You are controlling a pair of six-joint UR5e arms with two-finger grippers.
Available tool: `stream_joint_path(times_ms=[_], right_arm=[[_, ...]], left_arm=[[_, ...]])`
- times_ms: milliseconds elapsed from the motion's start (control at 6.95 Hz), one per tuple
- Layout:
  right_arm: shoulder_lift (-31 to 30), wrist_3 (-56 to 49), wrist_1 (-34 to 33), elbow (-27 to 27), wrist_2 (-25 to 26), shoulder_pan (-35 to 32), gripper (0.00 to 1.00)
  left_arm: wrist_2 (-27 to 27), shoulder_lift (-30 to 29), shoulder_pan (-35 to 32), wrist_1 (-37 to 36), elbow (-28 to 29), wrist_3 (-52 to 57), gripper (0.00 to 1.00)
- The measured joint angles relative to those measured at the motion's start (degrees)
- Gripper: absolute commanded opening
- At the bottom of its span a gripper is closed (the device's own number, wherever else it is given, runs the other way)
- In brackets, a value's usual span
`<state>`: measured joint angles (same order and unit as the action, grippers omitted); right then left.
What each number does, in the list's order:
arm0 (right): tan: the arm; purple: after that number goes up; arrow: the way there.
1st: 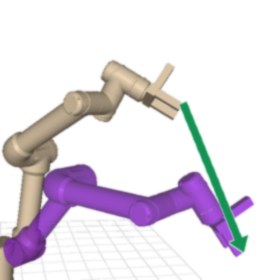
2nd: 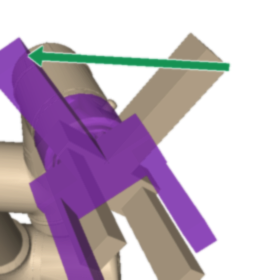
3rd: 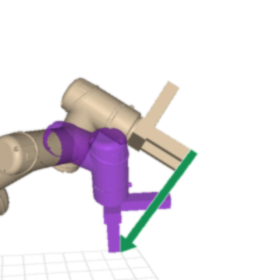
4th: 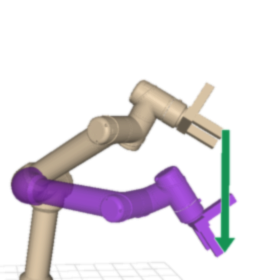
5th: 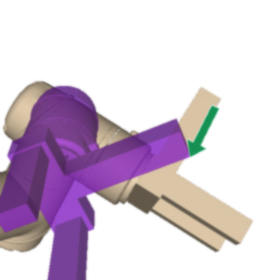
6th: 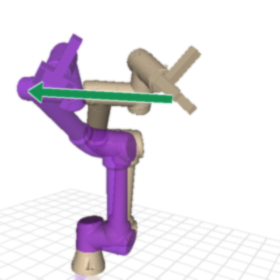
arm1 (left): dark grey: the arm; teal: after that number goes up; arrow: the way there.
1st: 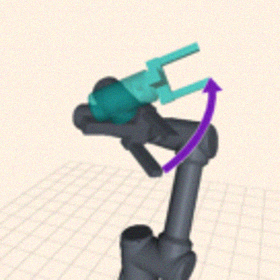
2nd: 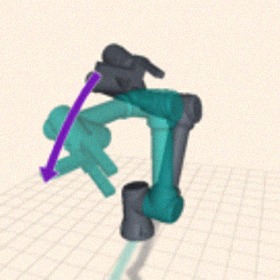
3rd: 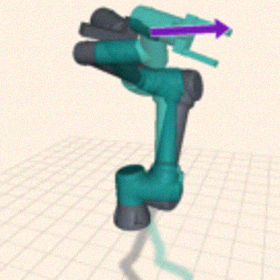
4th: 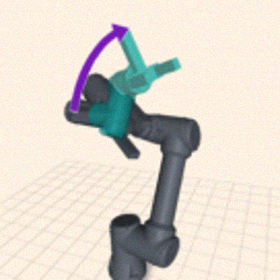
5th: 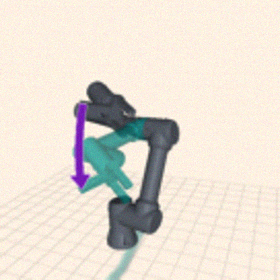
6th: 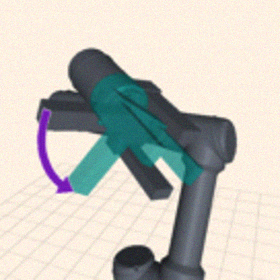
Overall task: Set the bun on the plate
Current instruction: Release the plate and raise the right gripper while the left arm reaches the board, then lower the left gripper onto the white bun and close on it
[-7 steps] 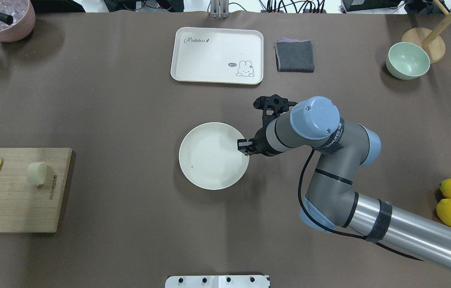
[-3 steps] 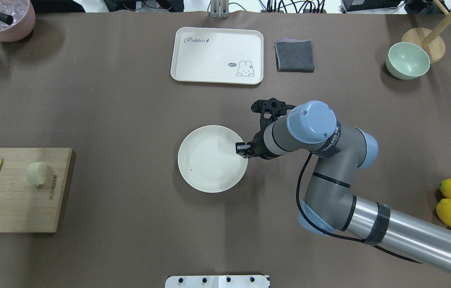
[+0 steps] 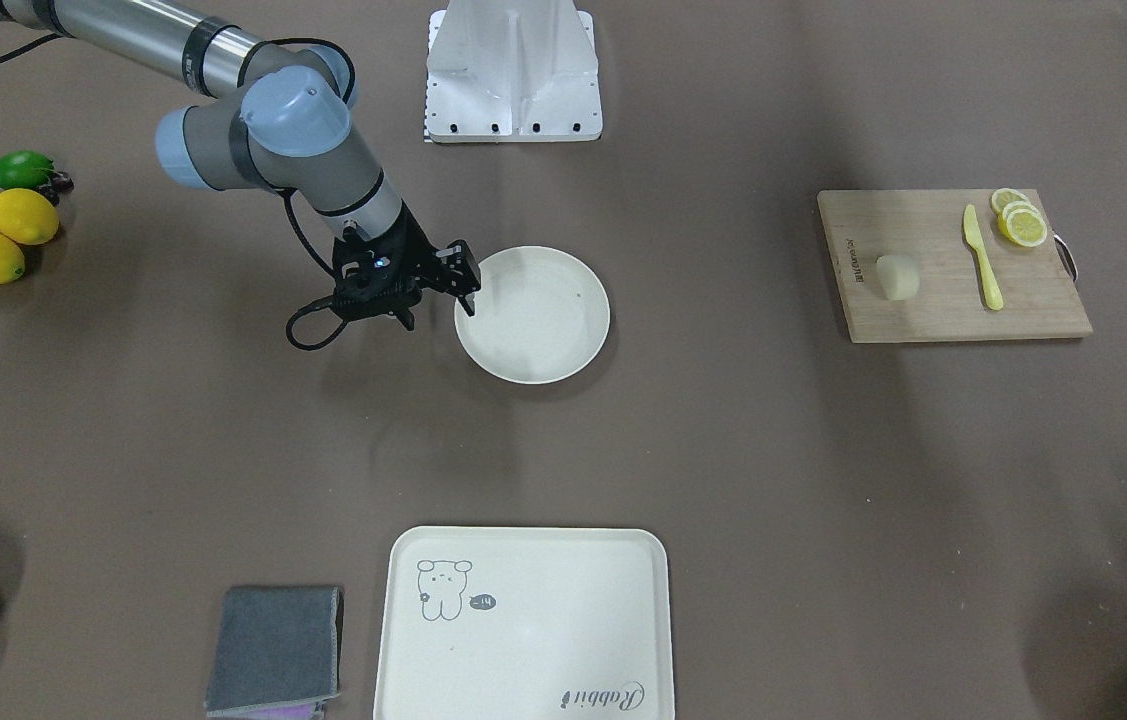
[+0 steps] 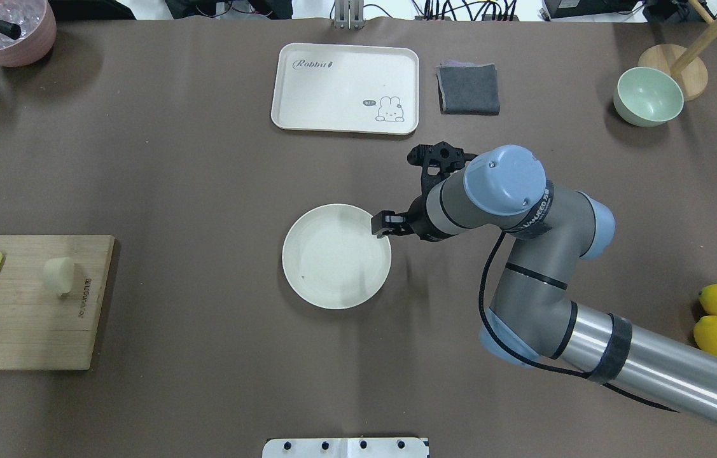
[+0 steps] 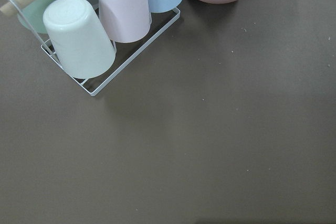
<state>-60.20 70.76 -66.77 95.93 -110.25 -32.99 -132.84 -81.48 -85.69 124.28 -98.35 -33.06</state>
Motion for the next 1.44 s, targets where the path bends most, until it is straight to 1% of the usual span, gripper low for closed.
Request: stream_joint_path(times_ms=[144, 288, 575, 719, 1007, 1150, 1438], right_arm=[[-0.5, -0.7, -4.4, 2.6, -1.9, -2.7, 1.00], [-1.6, -2.8, -7.7, 4.4, -4.2, -5.9, 1.00], [-6.8, -9.2, -9.3, 7.0, -8.6, -12.3, 1.00], [-9.5, -11.9, -9.3, 8.2, -10.4, -15.0, 1.00], [-11.7, -13.7, -9.3, 8.5, -12.4, -18.1, 1.00], [-12.0, -13.8, -9.3, 8.4, -12.4, -18.9, 1.00], [-12.3, -13.8, -9.3, 8.2, -12.2, -19.3, 1.00]], left_arm=[[1.8, 0.0, 4.9, 3.3, -1.4, -8.4, 0.98], [4.9, 0.4, 10.7, 5.1, -4.0, -15.1, 0.98], [8.6, 1.0, 19.9, 5.8, -8.7, -21.7, 0.98], [10.9, 0.9, 24.3, 5.6, -10.0, -22.9, 0.98], [19.0, 0.1, 35.1, 5.1, -10.6, -23.6, 0.98], [21.3, -0.1, 38.4, 5.0, -10.4, -23.6, 0.98], [23.2, -0.2, 41.6, 5.0, -9.5, -23.4, 0.98]])
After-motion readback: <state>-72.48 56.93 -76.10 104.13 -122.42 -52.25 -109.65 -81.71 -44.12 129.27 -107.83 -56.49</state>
